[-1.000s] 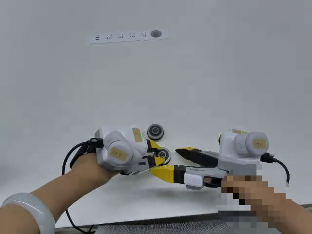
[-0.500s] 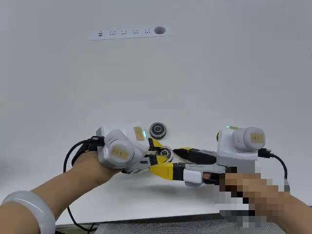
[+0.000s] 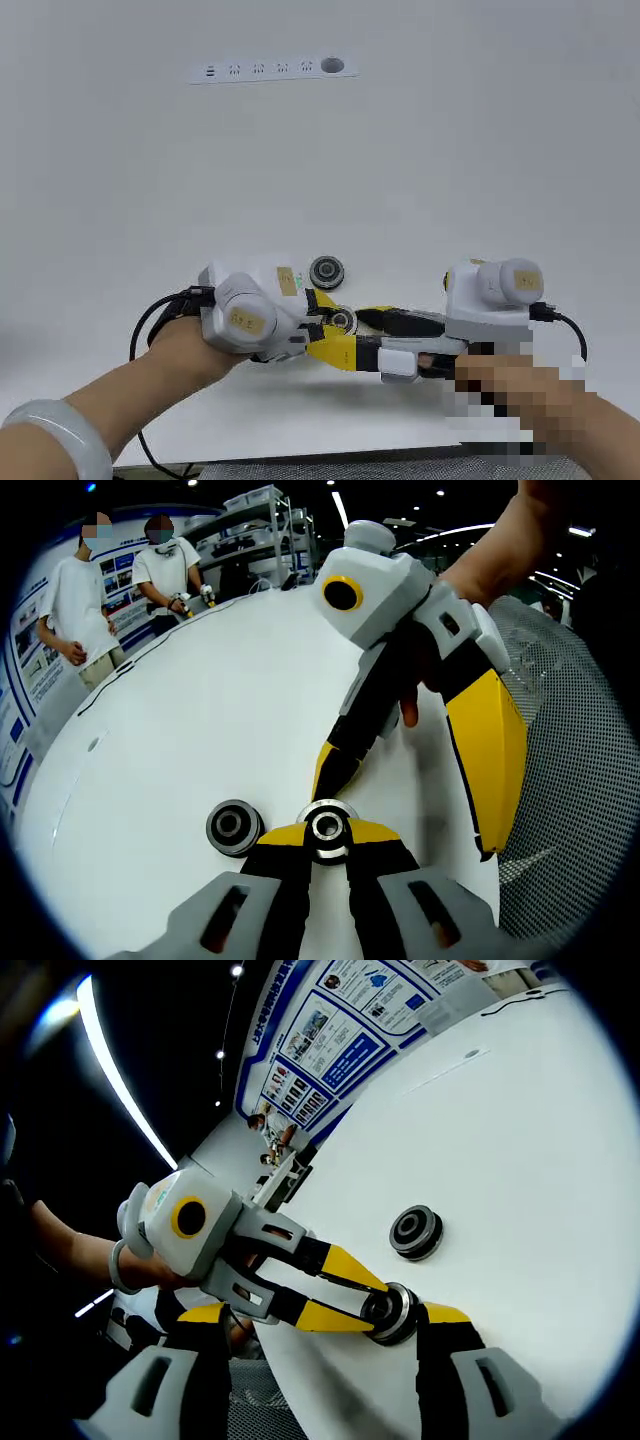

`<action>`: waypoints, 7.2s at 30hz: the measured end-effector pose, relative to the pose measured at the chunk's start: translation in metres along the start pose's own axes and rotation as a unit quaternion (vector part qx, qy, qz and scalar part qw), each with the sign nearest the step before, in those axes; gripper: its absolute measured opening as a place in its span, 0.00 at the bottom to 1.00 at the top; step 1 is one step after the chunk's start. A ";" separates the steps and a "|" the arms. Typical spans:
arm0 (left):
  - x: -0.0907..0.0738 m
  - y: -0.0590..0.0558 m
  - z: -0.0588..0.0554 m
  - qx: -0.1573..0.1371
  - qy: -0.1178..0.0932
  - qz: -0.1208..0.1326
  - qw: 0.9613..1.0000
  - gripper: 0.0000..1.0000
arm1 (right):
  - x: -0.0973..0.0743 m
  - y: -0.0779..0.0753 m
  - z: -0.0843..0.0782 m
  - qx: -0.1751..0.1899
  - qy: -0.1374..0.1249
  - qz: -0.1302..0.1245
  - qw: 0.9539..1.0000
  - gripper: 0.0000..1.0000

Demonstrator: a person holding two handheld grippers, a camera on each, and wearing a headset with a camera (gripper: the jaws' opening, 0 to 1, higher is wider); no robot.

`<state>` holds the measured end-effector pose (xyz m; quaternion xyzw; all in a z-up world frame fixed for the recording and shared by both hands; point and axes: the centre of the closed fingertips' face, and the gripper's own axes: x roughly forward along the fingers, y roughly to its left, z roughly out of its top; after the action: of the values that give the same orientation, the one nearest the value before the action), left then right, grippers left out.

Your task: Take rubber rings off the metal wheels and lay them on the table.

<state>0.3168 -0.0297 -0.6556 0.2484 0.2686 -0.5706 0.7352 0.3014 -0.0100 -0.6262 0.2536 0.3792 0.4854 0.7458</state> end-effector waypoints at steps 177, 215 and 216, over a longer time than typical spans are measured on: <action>-0.001 0.000 0.000 -0.003 -0.008 -0.003 1.000 0.13 | -0.012 -0.044 -0.003 0.055 0.043 -0.087 0.994 0.01; 0.000 0.000 0.000 0.001 -0.004 -0.004 1.000 0.13 | -0.008 -0.025 0.008 0.060 0.025 -0.057 0.996 0.02; 0.000 0.000 0.000 0.001 -0.004 -0.004 1.000 0.13 | -0.008 -0.026 0.008 0.063 0.025 -0.058 0.996 0.02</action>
<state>0.3162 -0.0293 -0.6557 0.2459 0.2662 -0.5746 0.7338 0.3197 -0.0279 -0.6386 0.2649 0.4415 0.4226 0.7458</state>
